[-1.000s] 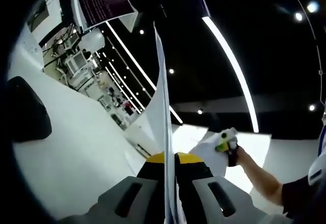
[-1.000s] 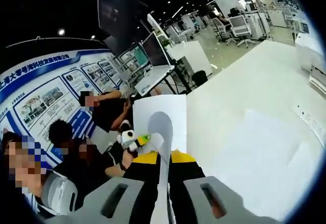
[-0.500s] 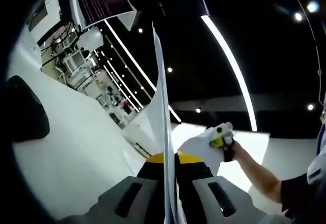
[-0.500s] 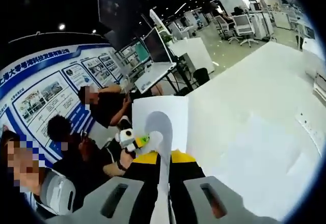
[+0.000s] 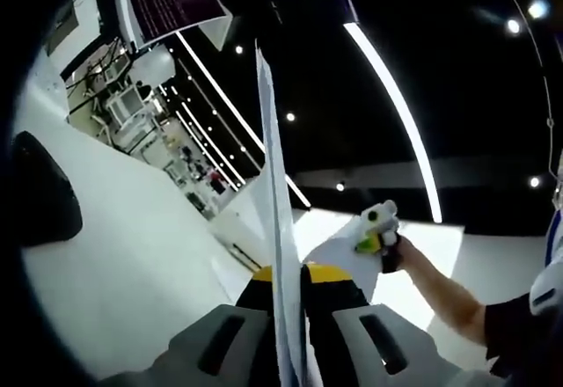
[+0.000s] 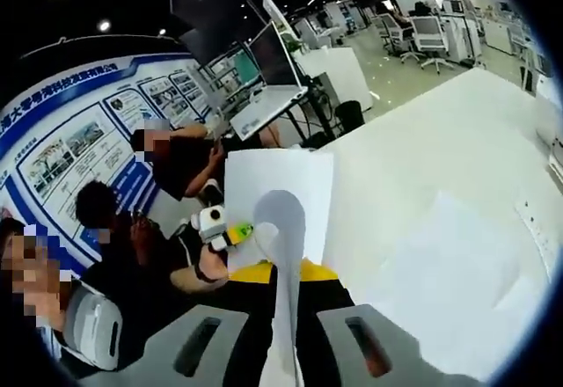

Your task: Organize the stack of printing papers by aligning and flattening the scattered papers on the table

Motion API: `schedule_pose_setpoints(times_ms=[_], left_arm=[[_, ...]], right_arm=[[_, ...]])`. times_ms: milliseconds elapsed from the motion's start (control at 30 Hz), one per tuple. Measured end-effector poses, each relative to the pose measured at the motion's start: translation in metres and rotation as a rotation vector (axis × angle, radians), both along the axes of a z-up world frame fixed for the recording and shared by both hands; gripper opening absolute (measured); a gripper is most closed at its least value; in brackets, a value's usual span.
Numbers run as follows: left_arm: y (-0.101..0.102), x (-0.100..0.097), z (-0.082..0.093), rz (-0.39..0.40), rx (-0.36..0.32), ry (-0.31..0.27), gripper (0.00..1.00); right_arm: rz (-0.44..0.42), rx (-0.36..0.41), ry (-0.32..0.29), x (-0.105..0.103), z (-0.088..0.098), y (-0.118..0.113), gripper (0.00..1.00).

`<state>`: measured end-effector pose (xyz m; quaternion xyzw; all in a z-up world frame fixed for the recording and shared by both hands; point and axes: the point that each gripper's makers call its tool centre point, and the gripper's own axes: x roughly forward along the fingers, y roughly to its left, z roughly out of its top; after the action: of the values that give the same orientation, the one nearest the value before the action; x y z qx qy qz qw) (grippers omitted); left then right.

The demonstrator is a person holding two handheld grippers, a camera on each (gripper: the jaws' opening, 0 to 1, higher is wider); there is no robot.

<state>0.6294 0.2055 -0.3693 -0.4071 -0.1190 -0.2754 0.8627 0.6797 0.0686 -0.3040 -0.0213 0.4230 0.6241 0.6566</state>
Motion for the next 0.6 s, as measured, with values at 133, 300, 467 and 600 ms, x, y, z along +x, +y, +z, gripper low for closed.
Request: schedule_pose_setpoints(times_ms=[133, 300, 467, 600], left_arm=[[-0.001, 0.000, 0.000, -0.009, -0.003, 0.004, 0.08], [-0.003, 0.001, 0.000, -0.022, -0.002, 0.009, 0.11], [-0.006, 0.001, -0.001, -0.034, 0.011, 0.012, 0.14], [-0.010, 0.001, -0.002, -0.049, 0.026, 0.016, 0.15]], right_arm=[[0.007, -0.012, -0.005, 0.001, -0.002, 0.004, 0.02], [0.019, -0.026, -0.007, 0.000, -0.004, 0.007, 0.02], [0.040, -0.039, -0.006, -0.005, -0.004, 0.010, 0.02], [0.056, -0.044, -0.007, -0.008, -0.005, 0.016, 0.03]])
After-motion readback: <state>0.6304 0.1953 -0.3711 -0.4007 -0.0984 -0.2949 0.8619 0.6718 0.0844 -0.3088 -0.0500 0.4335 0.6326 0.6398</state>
